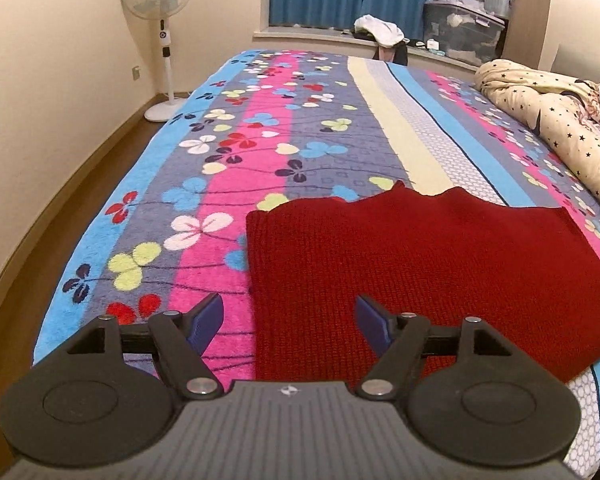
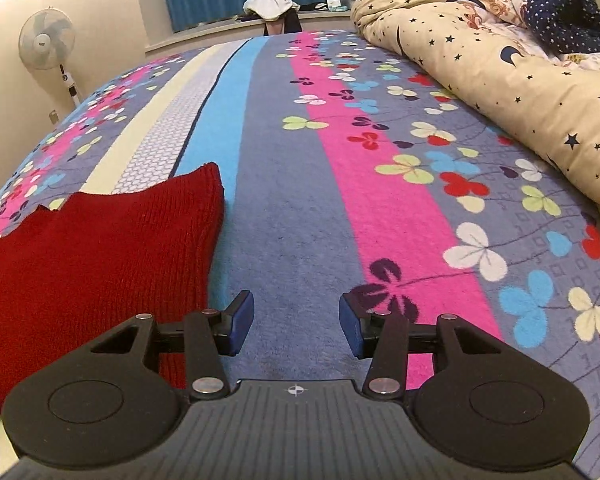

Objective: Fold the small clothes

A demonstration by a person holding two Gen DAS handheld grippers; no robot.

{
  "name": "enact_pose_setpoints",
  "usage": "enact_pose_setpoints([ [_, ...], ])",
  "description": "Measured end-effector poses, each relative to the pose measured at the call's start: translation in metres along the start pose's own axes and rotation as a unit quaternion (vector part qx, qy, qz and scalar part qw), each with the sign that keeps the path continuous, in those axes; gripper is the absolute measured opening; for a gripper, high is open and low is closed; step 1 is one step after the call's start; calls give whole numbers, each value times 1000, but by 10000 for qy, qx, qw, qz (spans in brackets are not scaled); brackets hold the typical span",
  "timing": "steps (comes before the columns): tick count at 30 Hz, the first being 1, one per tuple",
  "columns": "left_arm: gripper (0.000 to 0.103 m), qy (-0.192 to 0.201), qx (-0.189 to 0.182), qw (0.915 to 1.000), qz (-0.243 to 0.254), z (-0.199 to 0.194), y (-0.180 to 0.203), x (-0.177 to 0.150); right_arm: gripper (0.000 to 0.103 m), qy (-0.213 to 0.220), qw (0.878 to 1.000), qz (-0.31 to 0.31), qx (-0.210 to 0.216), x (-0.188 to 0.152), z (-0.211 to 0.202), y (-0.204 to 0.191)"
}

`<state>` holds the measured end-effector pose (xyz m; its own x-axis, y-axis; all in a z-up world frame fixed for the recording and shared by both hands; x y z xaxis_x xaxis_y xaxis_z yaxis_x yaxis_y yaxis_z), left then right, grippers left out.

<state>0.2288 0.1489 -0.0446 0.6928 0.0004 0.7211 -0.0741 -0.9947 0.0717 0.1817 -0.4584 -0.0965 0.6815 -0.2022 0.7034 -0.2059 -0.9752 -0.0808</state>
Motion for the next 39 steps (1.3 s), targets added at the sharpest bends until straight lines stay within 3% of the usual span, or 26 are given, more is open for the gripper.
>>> enact_pose_setpoints([
  [7, 78, 14, -55, 10000, 5, 1, 3, 1, 49, 81, 9999, -14, 102, 1, -2, -7],
  [12, 78, -18, -96, 9999, 27, 3, 8, 1, 50, 277, 9961, -205, 811, 2, -14, -30],
  [16, 78, -26, -133, 9999, 74, 5, 12, 1, 52, 250, 9907, -726, 1127, -3, -16, -54],
  [21, 78, -38, -121, 9999, 87, 6, 12, 1, 52, -213, 9879, -1348, 735, -16, 2, -71],
  [39, 78, -19, -110, 9999, 42, 6, 7, 1, 52, 417, 9941, -847, 537, -3, -13, -58],
])
Point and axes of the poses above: each gripper's, at about its wrist camera, not at the fingertips, and z roughly the way its jaws point, y to its right, x to its top, the point moved 3 cm from there along z, roughly the way its jaws point, and after that the axes turned 5 degrees about -x, right-handed, at the moved point
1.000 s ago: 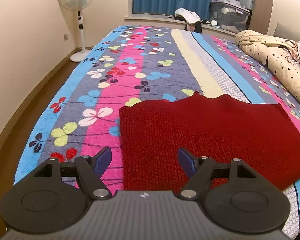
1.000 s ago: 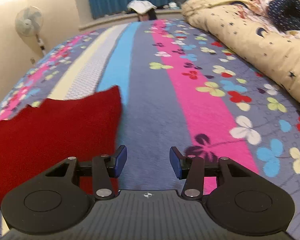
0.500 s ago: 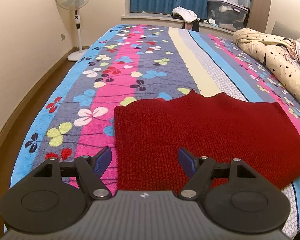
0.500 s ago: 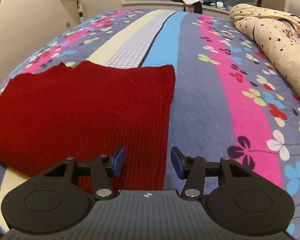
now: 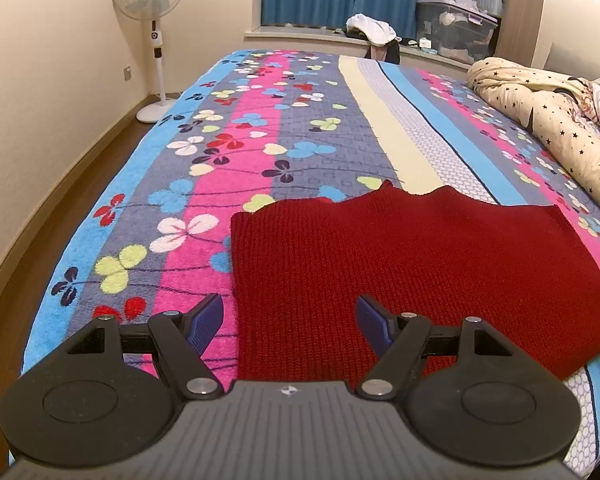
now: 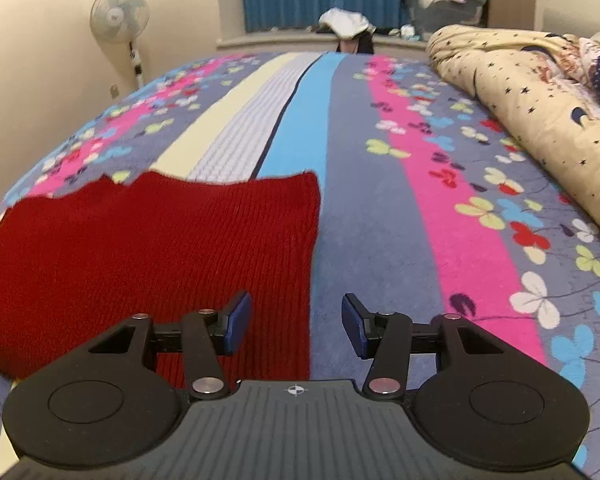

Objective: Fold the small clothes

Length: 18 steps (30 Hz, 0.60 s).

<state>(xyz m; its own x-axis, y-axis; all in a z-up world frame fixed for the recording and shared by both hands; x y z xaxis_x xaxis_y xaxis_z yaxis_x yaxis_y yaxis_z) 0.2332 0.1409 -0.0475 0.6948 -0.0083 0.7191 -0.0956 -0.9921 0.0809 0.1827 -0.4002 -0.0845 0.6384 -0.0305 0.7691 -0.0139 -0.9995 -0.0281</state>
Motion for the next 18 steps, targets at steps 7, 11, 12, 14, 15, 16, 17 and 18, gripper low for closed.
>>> enact_pose_setpoints([
  [7, 78, 21, -33, 10000, 6, -2, 2, 1, 51, 691, 9970, 235, -249, 13, -21, -1],
  [11, 78, 43, -39, 9999, 113, -3, 8, -1, 52, 855, 9953, 405, -218, 19, -31, -6],
  [12, 78, 47, -28, 9999, 123, -2, 8, 0, 52, 857, 9952, 408, -217, 20, -32, -7],
  [14, 78, 70, -11, 9999, 88, -4, 8, 0, 52, 892, 9949, 415, -234, 22, -35, -11],
  [15, 78, 81, -5, 9999, 60, -5, 7, 0, 52, 920, 9944, 448, -249, 23, -37, -12],
  [16, 78, 93, -7, 9999, 41, -6, 6, 0, 52, 950, 9939, 494, -276, 24, -40, -12],
  [17, 78, 106, -13, 9999, 41, -7, 6, 0, 52, 977, 9933, 539, -299, 24, -42, -13],
  [18, 78, 114, -10, 9999, 46, -8, 6, 0, 52, 1004, 9927, 588, -313, 25, -44, -14],
])
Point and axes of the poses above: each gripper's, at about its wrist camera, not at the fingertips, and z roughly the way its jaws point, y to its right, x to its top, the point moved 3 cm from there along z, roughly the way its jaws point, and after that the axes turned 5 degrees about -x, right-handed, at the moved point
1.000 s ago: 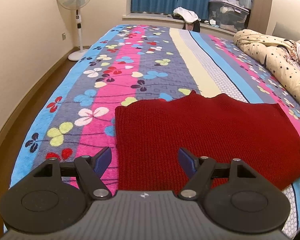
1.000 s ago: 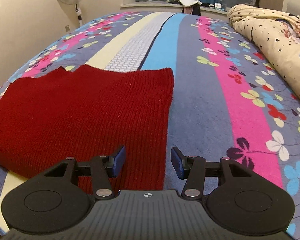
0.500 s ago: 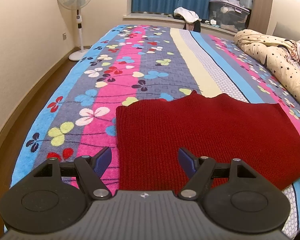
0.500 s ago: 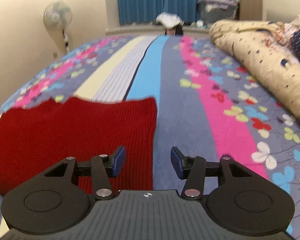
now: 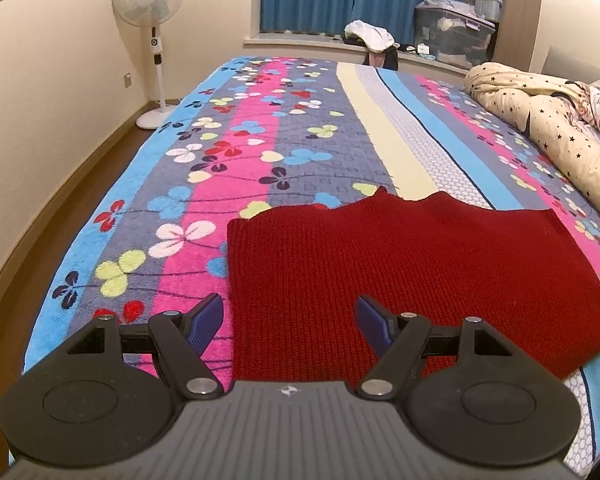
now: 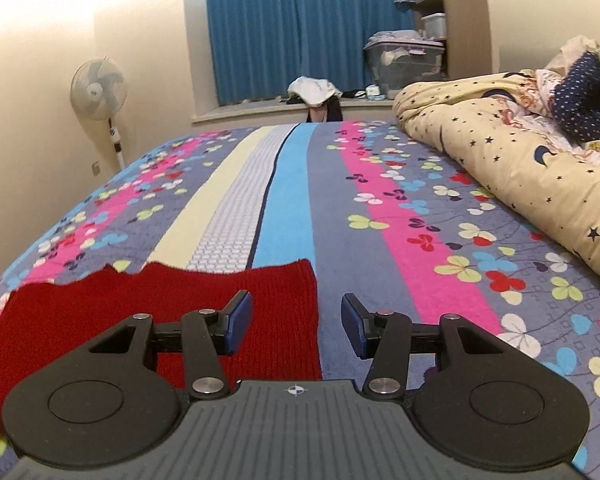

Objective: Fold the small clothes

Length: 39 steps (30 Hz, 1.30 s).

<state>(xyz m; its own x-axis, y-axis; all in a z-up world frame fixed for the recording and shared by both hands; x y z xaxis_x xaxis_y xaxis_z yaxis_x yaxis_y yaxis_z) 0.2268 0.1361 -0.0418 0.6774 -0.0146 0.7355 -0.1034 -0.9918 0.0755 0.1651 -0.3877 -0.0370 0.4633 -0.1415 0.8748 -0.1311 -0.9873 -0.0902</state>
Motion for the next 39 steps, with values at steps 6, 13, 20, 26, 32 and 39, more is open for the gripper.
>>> enact_pose_setpoints([
  [6, 78, 64, 46, 9999, -111, -7, -6, 0, 52, 39, 9999, -113, -27, -2, -10, -16],
  [13, 78, 51, 135, 9995, -286, -6, -16, 3, 45, 36, 9985, -460, 282, -9, -13, -49],
  [20, 78, -84, 411, 9978, -505, -4, -27, 3, 12, 117, 9932, -893, 734, -19, -20, -90],
  [26, 78, -266, 586, 9957, -667, 0, -42, 0, 13, 373, 9754, -1676, 1381, -33, -32, -148],
  [32, 78, -276, 612, 9952, -709, 1, -47, 1, 15, 449, 9510, -2376, 1927, -58, -40, -210],
  [39, 78, -288, 639, 9942, -816, 1, -55, 2, 29, 528, 9149, -3096, 2537, -100, -55, -279],
])
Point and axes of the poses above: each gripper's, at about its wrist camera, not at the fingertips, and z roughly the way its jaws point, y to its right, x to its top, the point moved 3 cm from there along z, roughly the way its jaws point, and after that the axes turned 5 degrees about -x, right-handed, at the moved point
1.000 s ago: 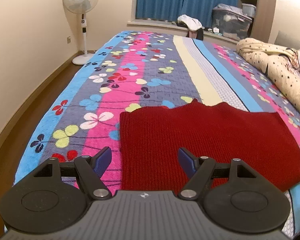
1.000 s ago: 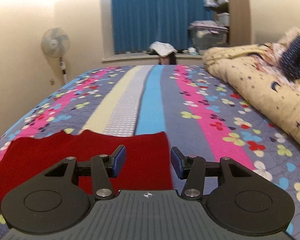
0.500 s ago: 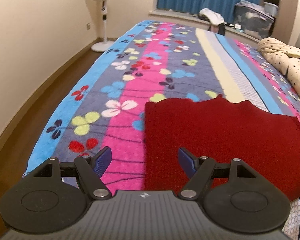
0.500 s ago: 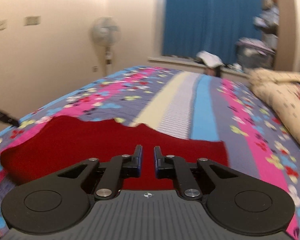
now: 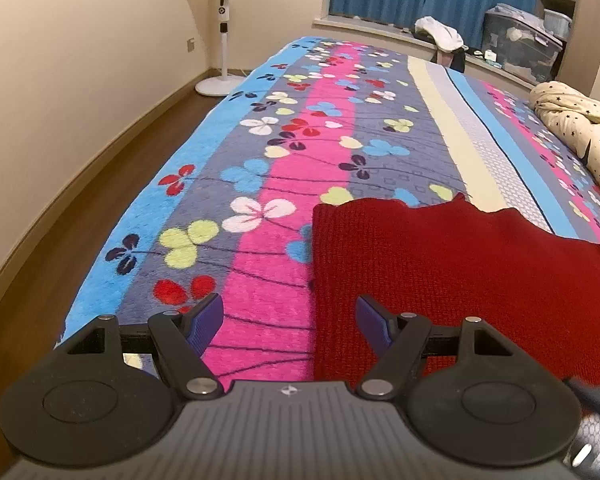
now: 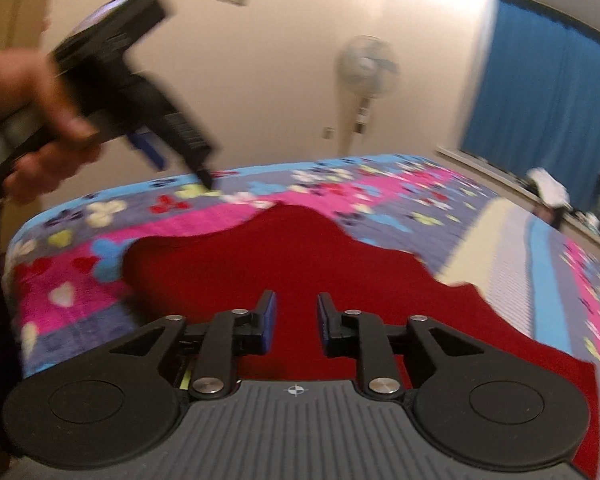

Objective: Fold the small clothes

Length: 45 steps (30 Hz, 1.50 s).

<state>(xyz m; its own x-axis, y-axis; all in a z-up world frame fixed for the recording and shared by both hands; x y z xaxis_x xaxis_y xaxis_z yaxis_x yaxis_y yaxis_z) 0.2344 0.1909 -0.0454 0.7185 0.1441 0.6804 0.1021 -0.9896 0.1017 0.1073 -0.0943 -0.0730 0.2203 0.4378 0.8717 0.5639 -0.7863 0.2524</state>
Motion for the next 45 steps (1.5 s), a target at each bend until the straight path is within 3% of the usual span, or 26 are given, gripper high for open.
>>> enact_pose_setpoints([
  [7, 78, -85, -17, 9996, -278, 3, -15, 3, 49, 189, 9972, -660, 290, 1, 21, -61],
  [14, 78, -253, -113, 9982, -536, 15, -24, 7, 56, -57, 9856, -1652, 349, -12, 62, -108],
  [17, 84, -565, -481, 9943, -763, 32, -30, 12, 61, -70, 9784, -2050, 259, -15, 76, -119],
  [18, 84, -763, -712, 9906, -888, 40, -32, 13, 60, -40, 9779, -2070, 275, -14, 78, -120],
  [20, 85, -1030, -1094, 9819, -1152, 54, -33, 14, 34, 70, 9768, -2129, 199, -9, 79, -121],
  [22, 86, -1261, -1453, 9714, -1395, 71, -33, 18, 20, 87, 9789, -2033, 210, -4, 79, -116],
  [28, 89, -1824, -2535, 9333, -1773, 124, -14, 33, 15, 676, 9914, -1119, 90, 32, 45, -80],
  [31, 89, -1944, -2811, 9214, -1849, 148, -3, 39, 15, 829, 9941, -696, 48, 39, 27, -64],
  [33, 81, -1945, -2937, 9154, -1951, 159, 2, 42, 15, 929, 9940, -573, 56, 40, 17, -58],
  [35, 35, -1956, -2917, 9151, -1982, 169, 5, 42, 15, 981, 9936, -561, 45, 38, 9, -56],
  [39, 25, -1614, -3002, 9225, -1811, 152, 2, 51, 15, 963, 9937, -547, 182, 38, 8, -62],
  [42, 24, -1000, -3253, 9197, -1956, 110, -16, 64, 14, 1185, 9900, -663, 369, 52, 0, -71],
  [45, 24, -437, -3361, 9176, -2075, 71, -40, 69, 14, 1532, 9866, -132, 540, 75, -23, -78],
])
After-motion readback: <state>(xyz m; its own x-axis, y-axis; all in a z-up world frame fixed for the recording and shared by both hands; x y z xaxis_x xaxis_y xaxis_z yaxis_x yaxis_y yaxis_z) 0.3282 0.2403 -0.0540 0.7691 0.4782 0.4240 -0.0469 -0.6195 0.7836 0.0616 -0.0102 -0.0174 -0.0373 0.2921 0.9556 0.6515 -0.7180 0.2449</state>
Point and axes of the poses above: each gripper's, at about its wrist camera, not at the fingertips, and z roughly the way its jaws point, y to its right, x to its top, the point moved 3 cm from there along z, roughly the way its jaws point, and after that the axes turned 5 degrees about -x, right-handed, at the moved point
